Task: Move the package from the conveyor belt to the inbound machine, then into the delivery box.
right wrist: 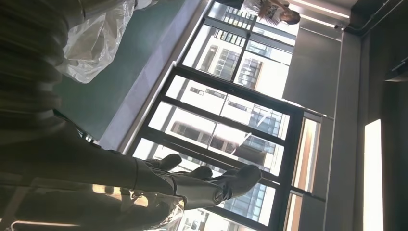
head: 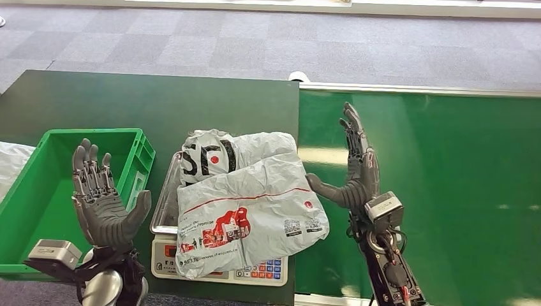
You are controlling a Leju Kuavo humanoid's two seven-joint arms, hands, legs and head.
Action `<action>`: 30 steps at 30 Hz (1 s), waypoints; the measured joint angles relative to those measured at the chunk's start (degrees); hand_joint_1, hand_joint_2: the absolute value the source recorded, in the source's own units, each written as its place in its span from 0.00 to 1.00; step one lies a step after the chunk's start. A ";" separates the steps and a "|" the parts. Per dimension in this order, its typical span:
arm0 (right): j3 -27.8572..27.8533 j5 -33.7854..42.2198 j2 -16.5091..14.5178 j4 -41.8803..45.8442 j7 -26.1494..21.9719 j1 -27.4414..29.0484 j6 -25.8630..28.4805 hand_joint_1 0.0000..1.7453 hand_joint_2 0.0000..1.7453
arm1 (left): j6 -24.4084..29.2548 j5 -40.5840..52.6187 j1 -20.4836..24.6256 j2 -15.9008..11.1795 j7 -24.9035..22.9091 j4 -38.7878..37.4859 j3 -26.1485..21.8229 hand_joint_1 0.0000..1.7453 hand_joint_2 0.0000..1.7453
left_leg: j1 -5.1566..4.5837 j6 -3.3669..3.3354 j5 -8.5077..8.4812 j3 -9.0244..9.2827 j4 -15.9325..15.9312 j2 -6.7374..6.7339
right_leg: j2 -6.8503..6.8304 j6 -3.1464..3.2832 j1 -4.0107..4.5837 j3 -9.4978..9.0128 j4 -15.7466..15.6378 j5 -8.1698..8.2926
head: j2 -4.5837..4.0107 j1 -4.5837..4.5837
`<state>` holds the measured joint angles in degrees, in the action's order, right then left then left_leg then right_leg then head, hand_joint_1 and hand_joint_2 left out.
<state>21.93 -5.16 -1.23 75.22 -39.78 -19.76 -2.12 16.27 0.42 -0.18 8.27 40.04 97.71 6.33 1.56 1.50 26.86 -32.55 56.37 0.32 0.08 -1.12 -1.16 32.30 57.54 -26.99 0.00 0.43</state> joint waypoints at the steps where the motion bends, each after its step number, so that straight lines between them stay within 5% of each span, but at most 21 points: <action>1: -0.08 0.00 -0.06 0.07 0.00 0.07 0.00 0.00 1.00 | -0.01 0.00 0.00 0.04 0.00 0.00 -0.02 0.00 1.00 | 0.00 0.00 0.00 0.00 0.00 0.00 | 0.00 0.00 0.00 0.00 0.00 0.00 | 0.00 0.01; 14: -2.28 -1.68 -1.02 0.27 0.00 1.34 1.56 0.00 1.00 | -1.26 1.83 0.28 0.19 0.00 -0.50 0.15 0.00 1.00 | 0.00 0.00 0.00 0.01 0.00 0.01 | 0.00 0.00 0.00 0.01 0.00 0.00 | 0.00 0.01; 21: -8.65 -2.18 -4.42 0.36 0.18 4.44 0.08 0.00 1.00 | -2.06 6.99 3.27 -1.20 -0.17 -2.08 5.74 0.00 1.00 | 0.00 0.00 0.00 0.02 0.00 0.01 | -0.01 0.00 0.00 0.03 -0.01 0.00 | 0.00 0.01; 23: -9.74 -2.57 -5.16 0.36 0.42 5.82 -0.30 0.00 1.00 | -4.71 11.50 5.19 -2.05 -3.07 -3.77 8.28 0.00 1.00 | 0.00 0.00 0.00 0.05 0.01 0.08 | -0.07 0.00 -0.01 0.07 -0.02 -0.01 | 0.00 0.02; 27: -11.53 -3.05 -6.35 0.37 0.75 8.77 -0.55 0.00 1.00 | -15.02 35.18 10.73 -2.49 -17.36 -15.66 14.36 0.00 1.00 | -0.03 0.00 0.00 0.05 0.00 0.06 | -0.09 0.03 -0.04 -0.06 -0.02 0.03 | 0.00 -0.01; 30: -12.71 -3.29 -6.97 0.47 0.74 10.36 -0.89 0.00 1.00 | -16.76 41.67 13.30 -2.04 -18.77 -23.25 16.43 0.00 1.00 | -0.03 0.01 0.00 0.04 0.00 -0.33 | 0.25 0.07 -0.05 0.09 -0.02 0.14 | 0.00 0.00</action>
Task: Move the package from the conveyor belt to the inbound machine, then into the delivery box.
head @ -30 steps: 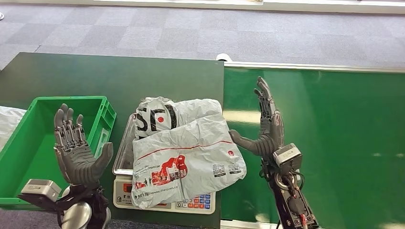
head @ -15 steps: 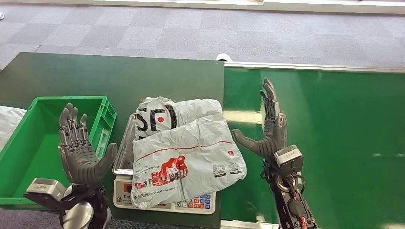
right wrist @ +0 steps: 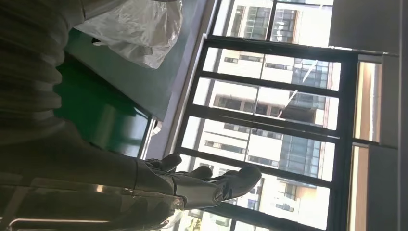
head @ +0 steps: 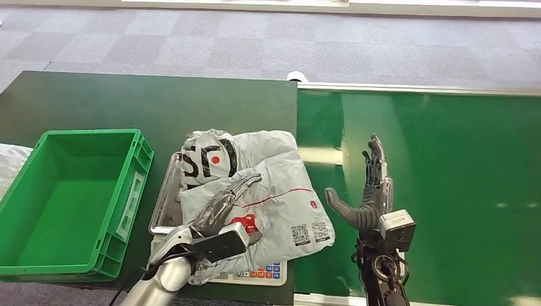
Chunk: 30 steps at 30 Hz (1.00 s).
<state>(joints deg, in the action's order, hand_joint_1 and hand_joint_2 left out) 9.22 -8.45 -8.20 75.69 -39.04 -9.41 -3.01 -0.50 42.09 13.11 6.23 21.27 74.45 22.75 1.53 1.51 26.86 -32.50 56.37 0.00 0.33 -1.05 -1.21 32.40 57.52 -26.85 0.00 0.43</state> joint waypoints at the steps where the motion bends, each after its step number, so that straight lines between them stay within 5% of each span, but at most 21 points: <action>1: -0.33 -0.08 -0.14 0.03 0.01 0.33 -0.08 0.00 1.00 | -0.56 0.00 0.91 0.04 -0.17 -1.82 0.46 0.00 1.00 | 0.00 0.00 0.00 0.00 0.00 0.01 | 0.00 0.00 0.00 0.00 0.00 0.00 | 0.00 0.01; 18: -3.36 -0.51 -1.51 0.20 1.83 1.16 -0.43 0.00 1.00 | -5.01 5.08 10.24 1.21 -4.90 -16.08 5.03 0.03 1.00 | -0.02 -0.07 -0.12 0.36 -0.01 0.52 | -0.43 -0.07 -0.03 -0.56 -0.02 -0.04 | 0.00 0.00; 22: -4.09 -0.63 -1.68 0.89 1.93 1.44 -0.43 0.00 1.00 | -4.82 5.29 12.00 1.77 -4.99 -19.05 5.69 1.00 1.00 | -0.03 -0.09 -0.14 0.64 -0.02 0.62 | -0.49 -0.10 -0.04 -0.87 -0.03 -0.06 | 0.00 0.00; 30: -5.31 -0.66 -1.86 3.00 2.07 3.01 -0.33 0.00 1.00 | -2.55 3.65 11.87 2.11 -2.63 -19.55 5.61 1.00 1.00 | -0.04 -0.06 -0.20 0.77 -0.02 0.61 | -0.49 -0.10 -0.04 -1.06 -0.03 -0.04 | 0.00 0.01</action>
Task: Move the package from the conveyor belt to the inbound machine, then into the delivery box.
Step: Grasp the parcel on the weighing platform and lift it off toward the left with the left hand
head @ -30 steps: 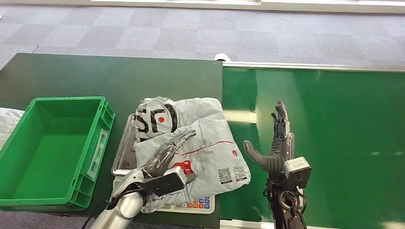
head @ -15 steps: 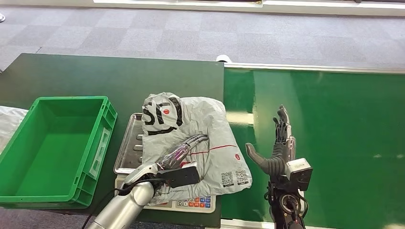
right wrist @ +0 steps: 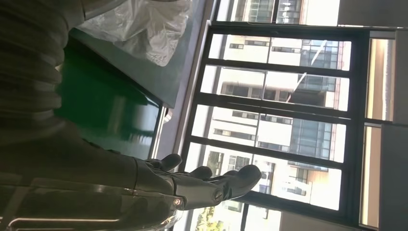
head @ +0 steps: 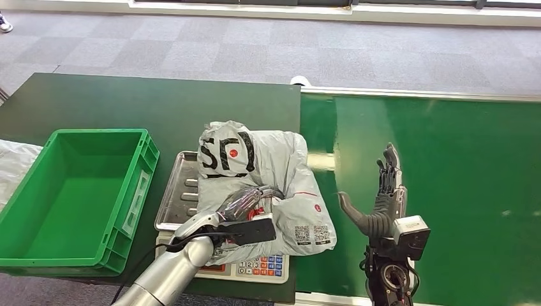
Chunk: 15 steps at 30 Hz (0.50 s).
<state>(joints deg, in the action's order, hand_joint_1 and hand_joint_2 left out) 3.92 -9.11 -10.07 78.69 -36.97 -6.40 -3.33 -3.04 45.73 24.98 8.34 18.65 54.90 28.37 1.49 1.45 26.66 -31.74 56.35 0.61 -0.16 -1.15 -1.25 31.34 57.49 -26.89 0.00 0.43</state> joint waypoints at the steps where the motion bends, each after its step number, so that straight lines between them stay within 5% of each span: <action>1: -0.10 0.00 -0.02 0.20 0.04 0.14 0.02 0.00 1.00 | 0.38 -0.39 -0.10 0.01 0.58 0.05 -0.06 1.00 1.00 | 0.00 0.00 0.00 -0.01 0.00 0.00 | 0.00 0.00 0.00 0.01 0.00 0.00 | 0.00 0.00; 15: -1.05 -0.07 -0.39 1.17 0.36 1.11 0.05 0.00 1.00 | 6.40 -8.45 -3.81 -0.05 9.45 4.37 -3.19 1.00 1.00 | 0.01 0.02 -0.01 -0.47 0.00 -0.03 | 0.06 0.01 0.01 0.53 0.02 0.04 | 0.00 0.01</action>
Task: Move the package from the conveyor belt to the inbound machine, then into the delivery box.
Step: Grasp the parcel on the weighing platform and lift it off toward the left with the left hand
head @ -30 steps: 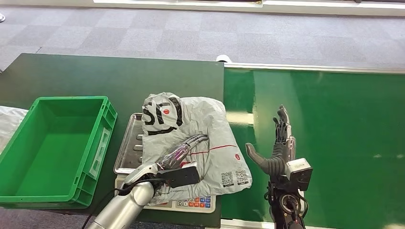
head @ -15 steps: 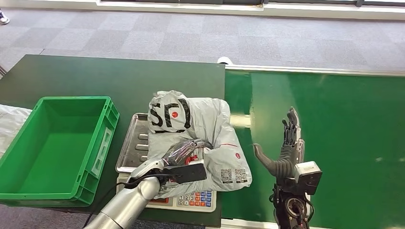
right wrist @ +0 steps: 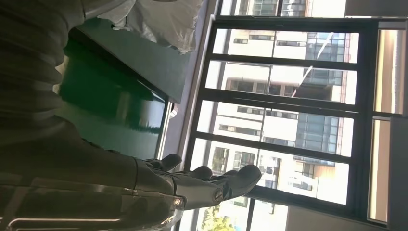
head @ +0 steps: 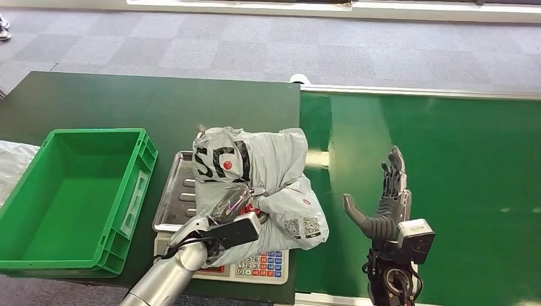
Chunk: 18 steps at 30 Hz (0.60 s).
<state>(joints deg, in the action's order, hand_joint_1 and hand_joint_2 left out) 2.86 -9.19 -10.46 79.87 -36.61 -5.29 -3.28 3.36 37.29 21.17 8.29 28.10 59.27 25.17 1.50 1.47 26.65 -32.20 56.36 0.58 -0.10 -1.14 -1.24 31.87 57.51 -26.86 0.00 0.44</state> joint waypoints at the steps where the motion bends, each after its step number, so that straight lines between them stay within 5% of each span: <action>1: -0.03 -0.02 -0.03 0.00 0.02 -0.03 0.00 0.00 1.00 | 0.96 -1.06 -0.49 -0.01 1.11 0.78 -0.42 1.00 1.00 | 0.00 0.00 0.00 -0.06 0.00 0.00 | 0.01 0.00 0.00 0.06 0.00 0.00 | 0.00 -0.01; 11: -0.28 -0.06 -0.12 0.00 0.08 -0.50 0.09 0.00 1.00 | 6.85 -5.77 -3.00 -0.10 6.00 6.74 -3.17 1.00 1.00 | 0.00 0.01 0.00 -0.41 0.00 -0.03 | 0.03 0.00 0.00 0.40 0.01 0.00 | 0.00 -0.01; 18: -0.34 0.68 -0.10 -0.22 -0.56 -0.86 0.10 0.00 1.00 | 23.22 -11.38 -5.93 -1.60 11.72 15.96 -4.62 1.00 1.00 | 0.02 0.01 0.01 -0.45 0.00 -0.04 | 0.05 0.01 0.03 0.45 0.01 0.00 | 0.00 -0.01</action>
<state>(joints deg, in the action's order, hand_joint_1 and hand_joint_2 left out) 2.52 -8.50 -10.56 79.65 -37.17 -6.14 -3.18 26.57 25.91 15.23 6.69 39.82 75.23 20.56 1.52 1.48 26.66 -32.65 56.35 0.54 -0.05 -1.13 -1.22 32.32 57.52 -26.86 0.00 0.44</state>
